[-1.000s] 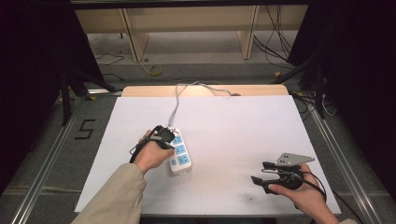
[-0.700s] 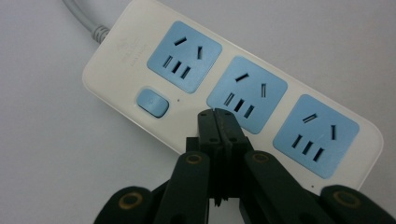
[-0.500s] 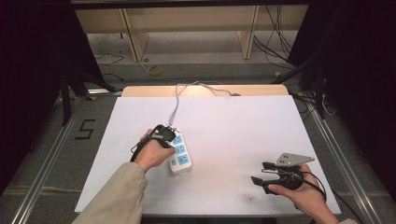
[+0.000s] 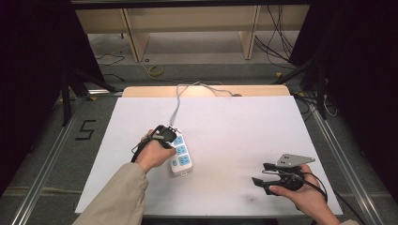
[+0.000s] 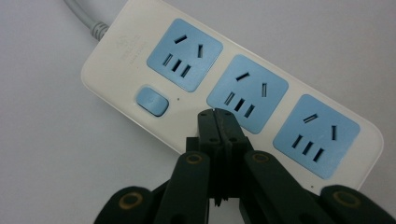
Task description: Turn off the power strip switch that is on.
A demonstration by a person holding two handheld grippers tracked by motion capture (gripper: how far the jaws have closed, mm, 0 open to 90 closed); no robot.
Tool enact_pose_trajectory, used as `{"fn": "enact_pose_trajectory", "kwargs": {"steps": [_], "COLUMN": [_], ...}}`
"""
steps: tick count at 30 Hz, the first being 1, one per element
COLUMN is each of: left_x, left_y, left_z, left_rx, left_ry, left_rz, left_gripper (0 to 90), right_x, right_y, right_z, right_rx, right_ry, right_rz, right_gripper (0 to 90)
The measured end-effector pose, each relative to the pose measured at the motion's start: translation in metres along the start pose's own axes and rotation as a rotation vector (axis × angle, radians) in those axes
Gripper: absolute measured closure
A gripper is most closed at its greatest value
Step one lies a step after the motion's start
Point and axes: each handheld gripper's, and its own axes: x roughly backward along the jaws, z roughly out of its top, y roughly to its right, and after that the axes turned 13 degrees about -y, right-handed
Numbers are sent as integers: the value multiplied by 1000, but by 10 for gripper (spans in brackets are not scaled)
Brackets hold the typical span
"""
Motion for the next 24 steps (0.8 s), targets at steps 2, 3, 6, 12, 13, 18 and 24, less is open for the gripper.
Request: {"fn": "enact_pose_trajectory", "kwargs": {"steps": [2, 3, 6, 12, 13, 18, 24], "left_x": [0, 0, 0, 0, 0, 0, 0], "left_y": [0, 0, 0, 0, 0, -1, -1], "left_z": [0, 0, 0, 0, 0, 0, 0], "left_rx": [1, 1, 0, 1, -1, 4, 3], "left_ry": [0, 0, 1, 0, 0, 0, -2], "left_rz": [0, 0, 4, -2, 0, -11, -9], "left_gripper": [900, 900, 900, 900, 900, 900, 900], "right_x": [0, 0, 0, 0, 0, 0, 0], "right_y": [0, 0, 0, 0, 0, 0, 0], "right_z": [0, 0, 0, 0, 0, 0, 0], "right_rx": [0, 1, 1, 1, 1, 3, 3], "right_ry": [-2, -2, -1, 0, 0, -1, -1], "right_rz": [0, -1, -1, -1, 0, -1, -2], "right_gripper": [276, 276, 276, 276, 276, 276, 276]}}
